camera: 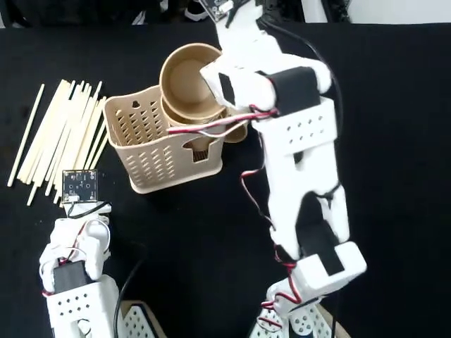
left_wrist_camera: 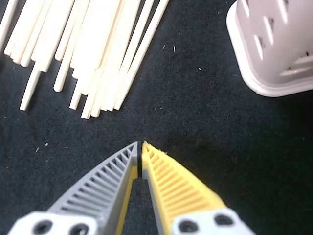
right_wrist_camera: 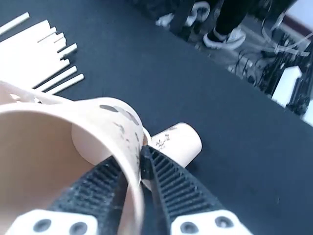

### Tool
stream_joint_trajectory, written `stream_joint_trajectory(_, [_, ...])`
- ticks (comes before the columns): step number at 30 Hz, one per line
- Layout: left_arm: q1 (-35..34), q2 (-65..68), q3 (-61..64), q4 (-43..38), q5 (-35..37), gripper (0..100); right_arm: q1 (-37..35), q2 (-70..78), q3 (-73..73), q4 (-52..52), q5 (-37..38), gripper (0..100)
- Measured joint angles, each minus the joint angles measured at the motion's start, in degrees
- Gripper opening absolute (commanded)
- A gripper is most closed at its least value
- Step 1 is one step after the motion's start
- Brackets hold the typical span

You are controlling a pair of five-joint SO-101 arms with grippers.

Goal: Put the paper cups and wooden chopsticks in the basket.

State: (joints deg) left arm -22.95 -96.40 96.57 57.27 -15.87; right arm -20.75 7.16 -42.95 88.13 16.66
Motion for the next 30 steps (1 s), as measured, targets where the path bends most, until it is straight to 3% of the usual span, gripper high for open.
stream_joint_trajectory(5, [0.00, 0.00, 0.00, 0.00, 0.00, 3, -0.09, 0.62, 0.00, 1.05, -0.09, 31.5])
stream_joint_trajectory(7, [0.00, 0.00, 0.00, 0.00, 0.00, 3, -0.26, 0.62, 0.00, 1.32, -0.09, 37.4])
stream_joint_trajectory(20, [0.00, 0.00, 0.00, 0.00, 0.00, 3, -5.45, 0.62, -11.96, 6.59, -0.09, 37.1])
stream_joint_trajectory(30, [0.00, 0.00, 0.00, 0.00, 0.00, 3, -7.21, 5.98, -10.64, 0.44, -0.18, 37.1])
